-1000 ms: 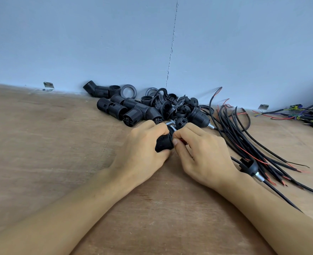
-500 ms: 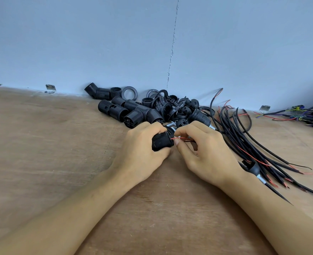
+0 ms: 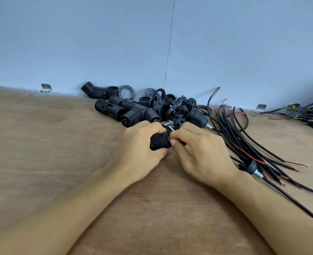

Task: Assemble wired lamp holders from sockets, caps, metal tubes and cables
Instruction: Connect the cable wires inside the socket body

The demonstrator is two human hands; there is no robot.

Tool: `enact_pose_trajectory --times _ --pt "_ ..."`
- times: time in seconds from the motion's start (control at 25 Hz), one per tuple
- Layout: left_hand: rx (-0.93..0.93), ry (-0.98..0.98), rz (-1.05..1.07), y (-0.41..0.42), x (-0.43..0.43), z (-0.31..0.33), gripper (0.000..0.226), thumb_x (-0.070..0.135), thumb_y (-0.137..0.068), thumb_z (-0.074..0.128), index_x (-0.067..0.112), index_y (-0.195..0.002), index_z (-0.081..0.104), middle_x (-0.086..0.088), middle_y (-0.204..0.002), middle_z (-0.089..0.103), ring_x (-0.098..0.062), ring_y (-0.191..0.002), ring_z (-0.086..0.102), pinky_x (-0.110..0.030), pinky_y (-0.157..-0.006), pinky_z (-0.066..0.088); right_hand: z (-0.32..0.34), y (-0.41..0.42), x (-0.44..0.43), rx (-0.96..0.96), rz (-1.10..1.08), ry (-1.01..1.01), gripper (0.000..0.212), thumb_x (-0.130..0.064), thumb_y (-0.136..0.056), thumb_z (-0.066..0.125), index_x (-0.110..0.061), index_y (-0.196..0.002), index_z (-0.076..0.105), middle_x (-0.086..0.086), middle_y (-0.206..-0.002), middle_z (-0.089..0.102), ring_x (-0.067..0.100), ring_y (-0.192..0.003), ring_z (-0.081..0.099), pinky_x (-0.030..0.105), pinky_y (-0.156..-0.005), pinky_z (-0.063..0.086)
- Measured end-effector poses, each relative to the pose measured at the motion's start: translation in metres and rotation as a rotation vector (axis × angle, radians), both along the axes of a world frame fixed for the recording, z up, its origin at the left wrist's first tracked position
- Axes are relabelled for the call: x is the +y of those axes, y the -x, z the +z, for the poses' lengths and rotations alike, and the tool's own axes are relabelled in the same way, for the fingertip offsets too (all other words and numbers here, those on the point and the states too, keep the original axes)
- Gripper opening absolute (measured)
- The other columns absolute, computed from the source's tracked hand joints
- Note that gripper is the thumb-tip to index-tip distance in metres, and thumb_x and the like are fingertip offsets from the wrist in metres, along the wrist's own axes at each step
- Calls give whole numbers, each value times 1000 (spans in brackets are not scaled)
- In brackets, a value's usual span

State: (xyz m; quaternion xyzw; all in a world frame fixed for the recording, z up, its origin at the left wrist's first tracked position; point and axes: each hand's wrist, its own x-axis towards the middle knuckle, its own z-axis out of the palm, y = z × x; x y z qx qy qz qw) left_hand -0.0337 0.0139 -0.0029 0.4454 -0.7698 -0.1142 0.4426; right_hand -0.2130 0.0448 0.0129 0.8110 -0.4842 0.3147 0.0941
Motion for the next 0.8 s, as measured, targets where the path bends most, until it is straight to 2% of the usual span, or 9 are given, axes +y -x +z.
enact_pose_trajectory --times 0.2,0.36,0.48,0.56,0.64,0.72,0.8 --pt "-36 59 10 2 4 0 25 20 -72 88 25 -91 72 9 -81 60 -11 -77 58 -20 -66 43 -1 -4 1 -50 -33 -37 6 -25 -92 60 -26 -90 65 -14 -82 51 13 -76 56 36 -58 47" --pt "-38 60 32 2 1 -2 25 23 -71 88 21 -90 71 7 -82 61 -14 -77 59 -28 -67 46 -2 -3 -1 -125 -41 -79 6 -24 -92 64 -29 -89 66 -15 -82 55 8 -77 54 32 -61 43" --pt "-16 69 33 1 -3 -4 28 23 -69 90 22 -90 70 7 -83 62 -14 -76 59 -26 -67 43 -3 -3 -3 -183 -22 -92 5 -23 -93 66 -26 -91 69 -14 -82 58 8 -74 55 31 -64 46" --pt "-17 82 42 0 -5 -6 30 24 -68 90 23 -91 70 8 -84 62 -13 -76 58 -22 -66 41 -3 -2 -6 -245 18 -97 6 -17 -91 69 -22 -93 71 -13 -83 59 4 -75 55 25 -69 47" --pt "-31 98 50 0 -7 -8 32 25 -67 90 25 -92 70 9 -84 61 -11 -76 57 -20 -65 39 -3 0 -7 -271 33 -104 8 -12 -89 71 -19 -93 71 -13 -83 59 -1 -75 53 14 -71 42" --pt "-50 104 53 -1 -8 -9 35 26 -66 90 25 -95 69 9 -85 60 -10 -77 57 -19 -66 39 -2 2 -7 -254 46 -117 8 -13 -90 70 -20 -94 71 -11 -86 60 1 -78 54 18 -71 42" --pt "-47 106 56 -1 -8 -10 37 25 -65 91 27 -95 68 10 -85 59 -8 -76 55 -18 -67 39 -1 2 -6 -213 36 -122 7 -19 -93 67 -24 -96 70 -12 -90 62 9 -83 58 32 -70 49"
